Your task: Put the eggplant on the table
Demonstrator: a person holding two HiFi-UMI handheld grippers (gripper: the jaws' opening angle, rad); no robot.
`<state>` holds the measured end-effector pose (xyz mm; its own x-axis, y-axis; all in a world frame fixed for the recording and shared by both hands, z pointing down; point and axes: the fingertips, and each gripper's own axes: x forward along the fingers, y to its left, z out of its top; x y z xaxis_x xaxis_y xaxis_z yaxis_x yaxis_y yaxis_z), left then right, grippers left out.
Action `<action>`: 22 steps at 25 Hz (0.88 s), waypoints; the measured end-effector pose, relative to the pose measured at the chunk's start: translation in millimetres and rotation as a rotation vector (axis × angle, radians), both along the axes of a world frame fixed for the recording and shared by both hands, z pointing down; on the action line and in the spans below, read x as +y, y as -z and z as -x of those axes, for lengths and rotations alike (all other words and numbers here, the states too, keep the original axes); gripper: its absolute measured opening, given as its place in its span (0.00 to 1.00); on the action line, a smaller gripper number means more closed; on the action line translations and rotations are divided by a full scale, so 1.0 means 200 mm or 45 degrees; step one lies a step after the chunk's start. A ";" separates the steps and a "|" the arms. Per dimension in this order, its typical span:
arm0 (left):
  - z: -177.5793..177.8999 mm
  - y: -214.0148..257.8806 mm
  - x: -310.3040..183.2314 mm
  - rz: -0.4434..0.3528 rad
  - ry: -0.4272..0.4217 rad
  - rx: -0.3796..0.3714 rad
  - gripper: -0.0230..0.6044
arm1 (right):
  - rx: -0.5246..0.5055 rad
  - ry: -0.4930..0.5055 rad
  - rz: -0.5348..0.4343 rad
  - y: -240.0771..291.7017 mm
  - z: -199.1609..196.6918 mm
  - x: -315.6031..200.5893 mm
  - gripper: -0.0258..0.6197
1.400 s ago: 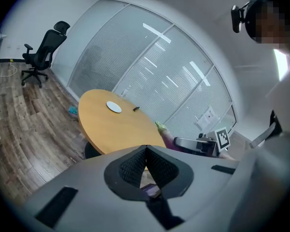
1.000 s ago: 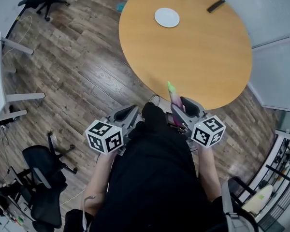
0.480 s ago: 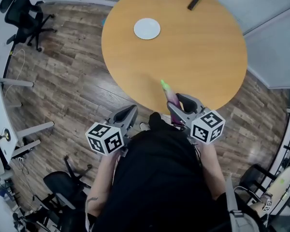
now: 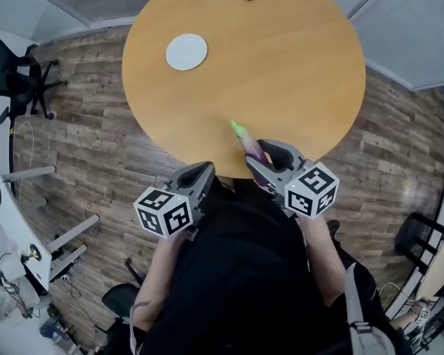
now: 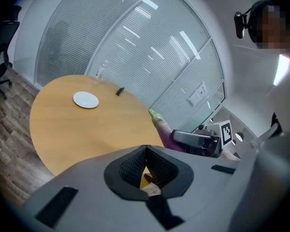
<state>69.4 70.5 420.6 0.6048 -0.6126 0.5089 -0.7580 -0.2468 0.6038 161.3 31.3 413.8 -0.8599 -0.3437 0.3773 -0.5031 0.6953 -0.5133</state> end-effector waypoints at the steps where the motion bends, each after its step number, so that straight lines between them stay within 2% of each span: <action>1: -0.01 -0.01 -0.02 0.010 -0.031 0.003 0.06 | -0.003 -0.021 0.003 0.00 0.00 -0.01 0.35; 6: -0.03 -0.04 -0.11 0.048 -0.200 0.029 0.06 | -0.006 -0.139 0.014 0.01 0.05 -0.07 0.34; 11: 0.01 -0.06 -0.26 0.037 -0.426 0.027 0.06 | 0.015 -0.308 0.018 0.00 0.14 -0.14 0.34; 16: 0.18 -0.03 -0.40 0.028 -0.575 0.065 0.06 | 0.034 -0.519 0.053 -0.01 0.26 -0.17 0.34; 22: 0.39 -0.06 -0.53 0.044 -0.709 0.080 0.06 | 0.049 -0.628 0.042 0.01 0.53 -0.24 0.34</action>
<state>-7.8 -36.1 432.6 0.8620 -0.1754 0.4756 -0.4810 -0.5787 0.6586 56.3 -16.8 411.6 -0.5832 -0.6935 0.4230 -0.7870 0.3533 -0.5058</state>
